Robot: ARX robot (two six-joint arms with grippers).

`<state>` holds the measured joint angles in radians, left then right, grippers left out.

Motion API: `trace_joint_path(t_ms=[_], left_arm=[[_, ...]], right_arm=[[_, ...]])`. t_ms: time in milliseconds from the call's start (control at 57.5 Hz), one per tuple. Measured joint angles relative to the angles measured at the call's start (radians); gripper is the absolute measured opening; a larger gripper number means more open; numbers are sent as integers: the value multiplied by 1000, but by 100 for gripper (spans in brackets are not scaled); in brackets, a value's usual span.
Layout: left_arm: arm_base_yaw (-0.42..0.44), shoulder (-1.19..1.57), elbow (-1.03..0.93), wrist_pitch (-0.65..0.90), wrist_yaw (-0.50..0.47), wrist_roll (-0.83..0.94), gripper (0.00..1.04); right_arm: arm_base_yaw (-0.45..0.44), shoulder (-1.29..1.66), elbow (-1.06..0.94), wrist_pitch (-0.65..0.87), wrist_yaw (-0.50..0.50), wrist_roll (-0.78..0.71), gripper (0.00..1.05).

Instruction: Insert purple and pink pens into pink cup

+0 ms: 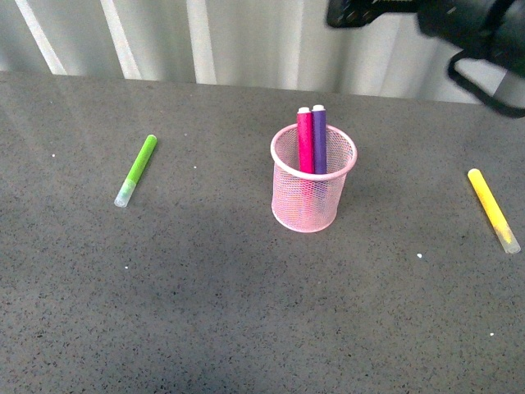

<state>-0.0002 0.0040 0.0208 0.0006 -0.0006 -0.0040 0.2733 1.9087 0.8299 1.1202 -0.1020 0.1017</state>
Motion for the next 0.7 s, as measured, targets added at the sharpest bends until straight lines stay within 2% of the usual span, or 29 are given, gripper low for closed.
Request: trace_joint_path(t_ms=[174, 313, 487, 643, 695], left_arm=[[0, 0, 0, 0, 0, 0, 98], [0, 0, 0, 0, 0, 0, 98], [0, 0, 0, 0, 0, 0, 98], [0, 0, 0, 0, 0, 0, 98], [0, 0, 0, 0, 0, 0, 98]], right_arm=[[-119, -278, -127, -76, 64, -52, 98], [-202, -565, -278, -176, 58, -99, 98], [-292, -979, -458, -415, -4, -88, 98], [-334, -1314, -561, -613, 19, -60, 98], [-309, -1398, -562, -759, 84, -71, 90]])
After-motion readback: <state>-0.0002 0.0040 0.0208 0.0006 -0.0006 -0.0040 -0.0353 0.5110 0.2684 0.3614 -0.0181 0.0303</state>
